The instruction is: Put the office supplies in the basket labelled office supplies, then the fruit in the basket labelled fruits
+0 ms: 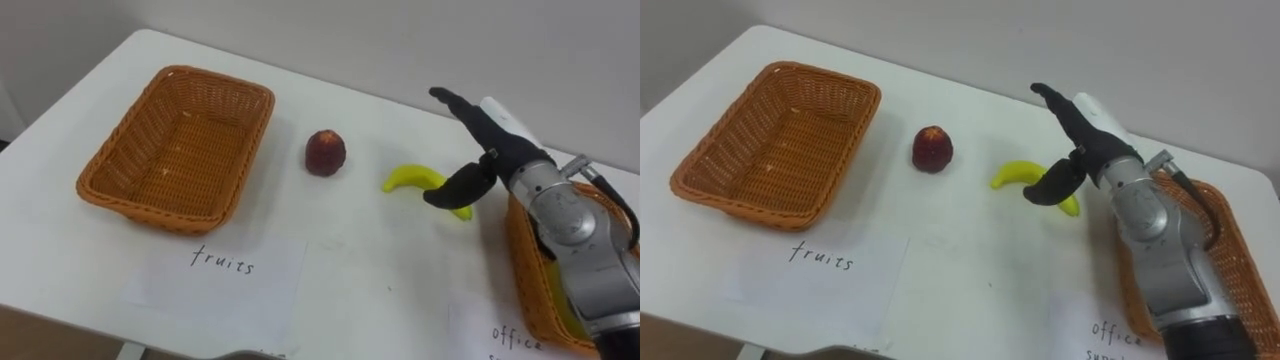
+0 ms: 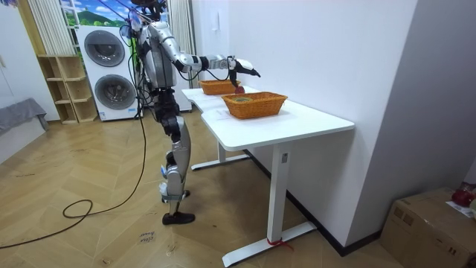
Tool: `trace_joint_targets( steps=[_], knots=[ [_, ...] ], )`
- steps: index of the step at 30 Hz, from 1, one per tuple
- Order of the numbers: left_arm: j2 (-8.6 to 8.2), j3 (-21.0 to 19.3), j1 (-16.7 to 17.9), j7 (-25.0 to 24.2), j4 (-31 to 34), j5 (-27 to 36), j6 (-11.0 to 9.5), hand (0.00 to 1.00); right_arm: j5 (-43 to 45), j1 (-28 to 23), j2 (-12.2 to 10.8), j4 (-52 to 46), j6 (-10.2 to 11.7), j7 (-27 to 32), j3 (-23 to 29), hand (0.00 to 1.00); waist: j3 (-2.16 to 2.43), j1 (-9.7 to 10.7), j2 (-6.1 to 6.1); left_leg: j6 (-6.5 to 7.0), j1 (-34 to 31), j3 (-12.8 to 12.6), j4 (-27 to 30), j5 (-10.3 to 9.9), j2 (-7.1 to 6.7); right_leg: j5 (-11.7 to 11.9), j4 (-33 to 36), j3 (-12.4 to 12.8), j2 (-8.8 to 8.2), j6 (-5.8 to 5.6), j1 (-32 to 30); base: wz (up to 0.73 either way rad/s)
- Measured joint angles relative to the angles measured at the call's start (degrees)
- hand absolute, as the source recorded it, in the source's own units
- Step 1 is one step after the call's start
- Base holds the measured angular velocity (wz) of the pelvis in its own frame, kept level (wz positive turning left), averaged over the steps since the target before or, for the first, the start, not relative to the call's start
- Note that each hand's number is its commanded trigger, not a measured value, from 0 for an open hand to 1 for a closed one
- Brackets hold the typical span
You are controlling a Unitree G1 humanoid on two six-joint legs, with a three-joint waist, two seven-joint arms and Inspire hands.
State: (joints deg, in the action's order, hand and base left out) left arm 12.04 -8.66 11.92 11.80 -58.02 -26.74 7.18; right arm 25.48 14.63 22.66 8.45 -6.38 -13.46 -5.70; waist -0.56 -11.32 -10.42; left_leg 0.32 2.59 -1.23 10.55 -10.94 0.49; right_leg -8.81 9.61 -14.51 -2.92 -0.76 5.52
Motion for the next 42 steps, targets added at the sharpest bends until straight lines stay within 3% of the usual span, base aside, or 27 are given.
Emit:
trace_joint_targets(
  steps=[19, 28, 42],
  knots=[
    [0.06, 1.7, -0.1, 0.5, 1.3, -0.1, 0.0, 0.0, 6.7, 0.0, -0.3, 1.2, -2.6, -3.5, -3.1, 0.0, -0.18, -0.4, -0.53, 0.01, 0.0, 0.6, -0.1, 0.0, -0.06, 0.0, 0.0, -0.2, 0.0, 0.0, 0.0, 0.01],
    [0.11, 3.1, -0.2, -1.1, 1.9, -0.4, 1.4, 0.0, 9.2, 0.8, -0.3, 7.1, -4.2, -4.5, -4.5, 0.0, -0.48, -1.9, -0.61, 0.05, -0.5, 1.5, 0.0, 0.0, -0.18, 0.0, 0.0, -1.3, -0.08, 0.0, 0.0, 0.05],
    [0.17, 3.2, -0.1, -1.2, 2.5, -0.4, 1.6, 0.0, 9.0, 1.2, -0.3, 11.4, -4.2, -1.5, -4.7, 0.0, -0.6, -4.7, -0.44, 0.07, -0.5, 1.7, 0.2, 0.1, -0.22, 0.0, 0.0, -2.8, -0.2, -0.01, 0.1, 0.01]
  ],
)
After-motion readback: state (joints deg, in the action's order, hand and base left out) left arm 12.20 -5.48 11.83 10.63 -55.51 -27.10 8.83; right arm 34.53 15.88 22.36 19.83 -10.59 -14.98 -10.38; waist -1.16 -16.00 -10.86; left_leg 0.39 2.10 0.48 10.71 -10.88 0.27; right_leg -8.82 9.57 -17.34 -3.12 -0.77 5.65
